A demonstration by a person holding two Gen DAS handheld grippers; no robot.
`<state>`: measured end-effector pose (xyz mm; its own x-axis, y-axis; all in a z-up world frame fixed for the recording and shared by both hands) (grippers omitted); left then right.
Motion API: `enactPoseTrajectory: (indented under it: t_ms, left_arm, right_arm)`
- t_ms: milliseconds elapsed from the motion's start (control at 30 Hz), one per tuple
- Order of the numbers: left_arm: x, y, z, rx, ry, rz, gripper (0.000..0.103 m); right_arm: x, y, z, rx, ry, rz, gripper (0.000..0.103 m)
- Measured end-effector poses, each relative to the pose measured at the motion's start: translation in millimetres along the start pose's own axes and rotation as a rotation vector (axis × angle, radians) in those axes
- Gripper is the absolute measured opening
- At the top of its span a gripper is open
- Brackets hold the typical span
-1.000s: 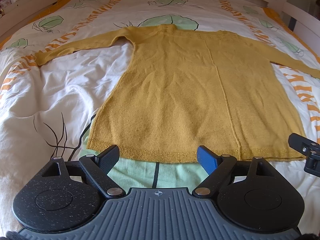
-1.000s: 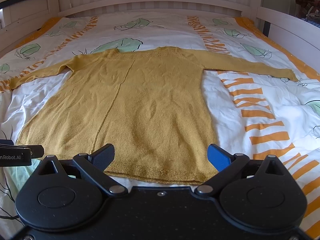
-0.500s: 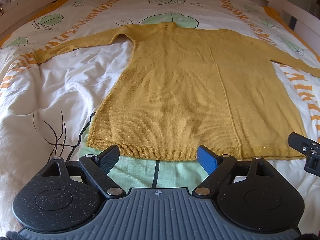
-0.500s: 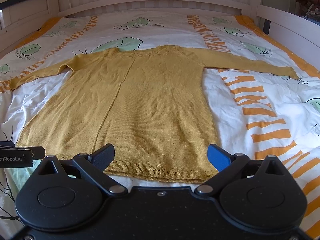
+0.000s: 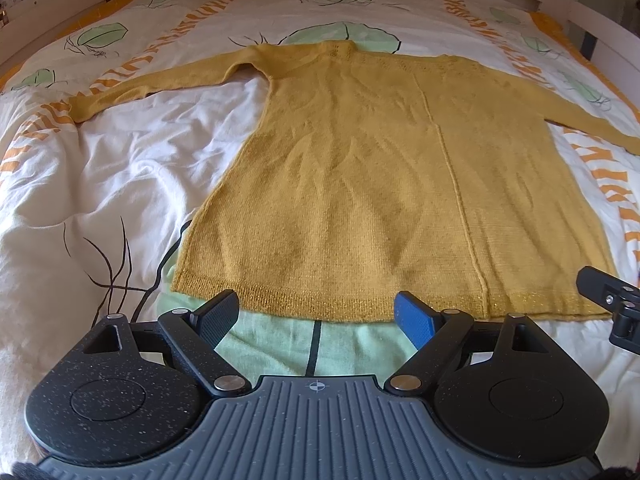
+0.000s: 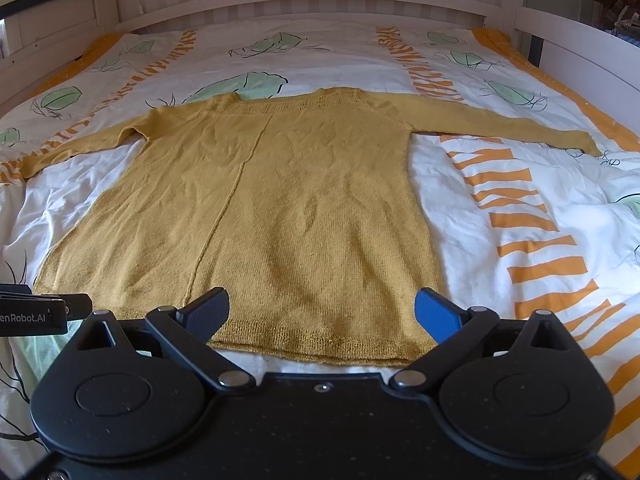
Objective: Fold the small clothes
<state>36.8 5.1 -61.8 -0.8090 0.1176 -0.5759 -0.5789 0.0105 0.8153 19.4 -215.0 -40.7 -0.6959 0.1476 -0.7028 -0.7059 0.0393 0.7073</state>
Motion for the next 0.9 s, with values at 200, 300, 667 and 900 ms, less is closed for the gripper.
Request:
enactPoseTrajectory:
  t_ms: [200, 300, 667, 900]
  left_arm:
    - [-2, -2, 0, -0.001, 0.0, 0.005, 0.085]
    - [-6, -5, 1, 0.0, 0.0, 0.007, 0.085]
    - [-31, -20, 0, 0.002, -0.015, -0.016, 0.085]
    - [-53, -33, -1, 0.013, -0.019, -0.042, 0.085]
  right_arm:
    - [-1, -5, 0, -0.001, 0.004, 0.005, 0.099]
    - [-4, -9, -1, 0.0, 0.005, 0.01, 0.099]
    - [-15, -25, -7, 0.007, 0.001, 0.007, 0.099]
    - [-30, -43, -13, 0.015, 0.006, 0.003, 0.099]
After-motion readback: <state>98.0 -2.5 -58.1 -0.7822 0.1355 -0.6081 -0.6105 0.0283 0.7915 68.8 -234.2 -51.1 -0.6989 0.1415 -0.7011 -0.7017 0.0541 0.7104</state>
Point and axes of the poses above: each gripper's, at about its wrist camera, not at the fingertips, and y roughly against the way its jaws point, z to its left, x to its underside, the point moved 6 cm from there along -y, roughly the way its jaws point, and after that the axes turned 4 degrees about -y, right-handed, at the moved point
